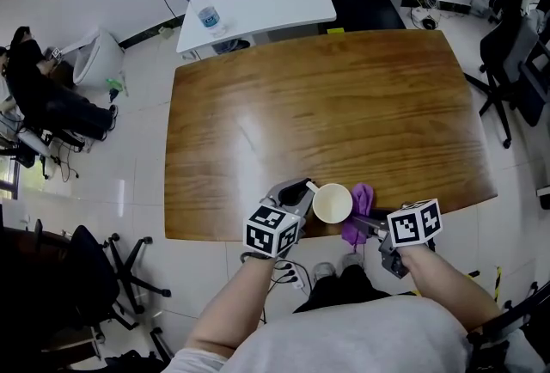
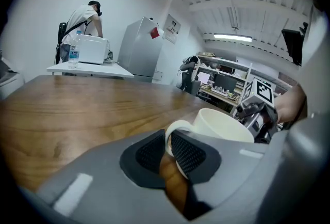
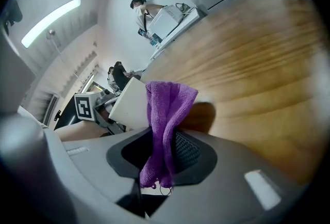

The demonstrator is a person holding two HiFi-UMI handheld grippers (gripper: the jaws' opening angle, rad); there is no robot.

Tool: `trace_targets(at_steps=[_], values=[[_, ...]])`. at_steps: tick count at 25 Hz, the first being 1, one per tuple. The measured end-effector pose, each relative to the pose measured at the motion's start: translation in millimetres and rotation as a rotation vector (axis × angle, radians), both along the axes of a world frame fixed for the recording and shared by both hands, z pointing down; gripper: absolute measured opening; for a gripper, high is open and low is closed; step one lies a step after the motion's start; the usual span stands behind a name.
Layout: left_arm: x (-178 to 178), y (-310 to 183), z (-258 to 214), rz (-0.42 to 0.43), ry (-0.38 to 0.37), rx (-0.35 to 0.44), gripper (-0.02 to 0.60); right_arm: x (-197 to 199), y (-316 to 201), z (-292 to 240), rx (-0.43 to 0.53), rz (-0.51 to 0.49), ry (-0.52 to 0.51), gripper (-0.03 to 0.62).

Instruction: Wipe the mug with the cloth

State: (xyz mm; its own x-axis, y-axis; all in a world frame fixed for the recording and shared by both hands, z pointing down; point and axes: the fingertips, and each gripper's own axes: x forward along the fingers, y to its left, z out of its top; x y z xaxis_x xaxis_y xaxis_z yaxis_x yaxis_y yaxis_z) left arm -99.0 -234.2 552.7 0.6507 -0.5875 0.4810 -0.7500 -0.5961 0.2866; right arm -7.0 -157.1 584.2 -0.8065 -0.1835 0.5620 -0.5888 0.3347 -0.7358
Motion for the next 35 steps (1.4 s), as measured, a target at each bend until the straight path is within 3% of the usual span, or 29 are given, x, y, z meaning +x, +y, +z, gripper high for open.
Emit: trace_targets(at_steps=[7,15,20,23,31,35], values=[[-1.2,-0.6,-1.0,-0.021,-0.003,0.005,0.032,3.3,2.4,-15.8,0.027,0.034,-0.024,0.107],[-6.6,5.3,-0.7,-0.075,-0.032,0.006,0.032,3.0,35.3,-72.8,-0.01,0.135,-0.226,0.107],[-6.5,20.2,-5.3,-0.081,-0.047,-0.005,0.037,-4.9,27.2,-73.7,-0.028,0.184,-0.295,0.107],[-7.6,35.8,-4.1,-0.075,-0.081,0.004,0.035,-0.8,14.4,-65.4,-0.015,0.201,-0.286,0.107],[-2.0,54.0,-1.2,-0.06,-0.077,0.005,0.051,10.1,0.8,-15.7,-0.034,0.169,-0.122,0.107],[-3.5,57.8,-0.7,-0.051,-0.085,0.007,0.052,9.3,0.0,-4.7,-0.039,0.161,-0.091,0.107]])
